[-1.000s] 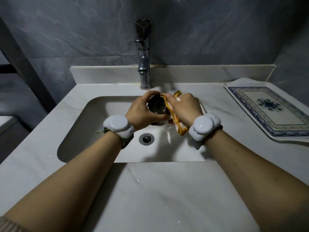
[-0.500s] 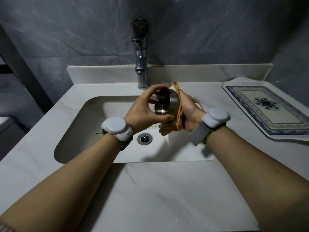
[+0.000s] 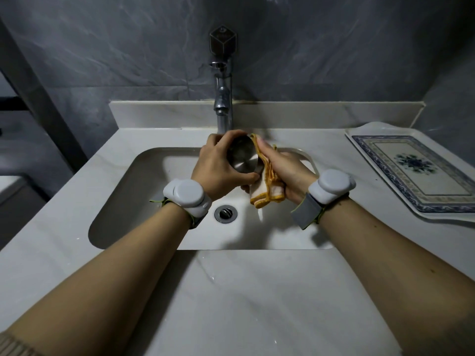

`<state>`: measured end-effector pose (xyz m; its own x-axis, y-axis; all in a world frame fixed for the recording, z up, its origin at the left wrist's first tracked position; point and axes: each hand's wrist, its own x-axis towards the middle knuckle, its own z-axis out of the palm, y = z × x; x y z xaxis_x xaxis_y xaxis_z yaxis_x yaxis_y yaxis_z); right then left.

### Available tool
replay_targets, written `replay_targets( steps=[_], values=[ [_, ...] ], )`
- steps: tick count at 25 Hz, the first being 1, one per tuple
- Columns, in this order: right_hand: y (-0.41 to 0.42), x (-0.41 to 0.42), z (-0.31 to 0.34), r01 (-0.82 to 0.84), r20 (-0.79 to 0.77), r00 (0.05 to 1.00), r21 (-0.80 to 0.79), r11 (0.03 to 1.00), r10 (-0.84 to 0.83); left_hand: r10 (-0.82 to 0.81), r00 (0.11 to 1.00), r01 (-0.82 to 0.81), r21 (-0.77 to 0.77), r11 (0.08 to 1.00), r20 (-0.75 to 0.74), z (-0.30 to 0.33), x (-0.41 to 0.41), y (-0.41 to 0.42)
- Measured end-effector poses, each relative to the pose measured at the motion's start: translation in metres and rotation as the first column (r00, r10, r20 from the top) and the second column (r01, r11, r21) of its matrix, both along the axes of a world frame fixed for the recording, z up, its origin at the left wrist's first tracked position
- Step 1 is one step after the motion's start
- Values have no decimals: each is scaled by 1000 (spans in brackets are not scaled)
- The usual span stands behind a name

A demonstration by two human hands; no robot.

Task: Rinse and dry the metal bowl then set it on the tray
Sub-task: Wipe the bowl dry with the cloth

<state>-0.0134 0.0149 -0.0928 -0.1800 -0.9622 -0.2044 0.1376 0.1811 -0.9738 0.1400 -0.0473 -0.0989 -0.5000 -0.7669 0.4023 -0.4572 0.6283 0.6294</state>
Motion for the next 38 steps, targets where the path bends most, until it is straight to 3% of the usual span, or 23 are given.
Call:
replay_targets(
  steps=[6,10,13,16,19,24,27,31,35,38],
  values=[
    [0,1,-3,69,-177,980,-102,992,-86,69,995,-67,-36,997,74,-1,1,1],
    [-2,-12,-2,164,-292,939,-85,983,-182,59,998,-57,285,957,0,5,6,-2],
    [-3,-18,-2,184,-302,933,-70,980,-197,84,992,-22,538,842,-90,9,10,-3],
    [-3,-18,-4,175,-395,899,-72,982,-189,84,967,102,664,741,-242,11,11,-2],
    [-3,-19,-5,203,-459,860,-91,975,-222,80,949,171,709,684,-306,12,12,-4],
    [-1,-24,-5,246,-572,768,-153,957,-289,-12,958,240,777,582,-286,12,21,-10],
    [0,-24,-4,260,-639,697,-199,945,-326,21,956,240,819,522,-294,13,20,-7],
    [2,-22,5,327,-664,629,-244,913,-403,126,911,270,799,537,-393,13,16,-5],
    [4,-22,20,355,-614,657,-260,898,-438,166,885,294,799,525,-435,12,18,-6],
    [3,-17,22,221,-711,572,-346,912,-409,184,862,326,794,513,-473,12,16,-4]
  ],
)
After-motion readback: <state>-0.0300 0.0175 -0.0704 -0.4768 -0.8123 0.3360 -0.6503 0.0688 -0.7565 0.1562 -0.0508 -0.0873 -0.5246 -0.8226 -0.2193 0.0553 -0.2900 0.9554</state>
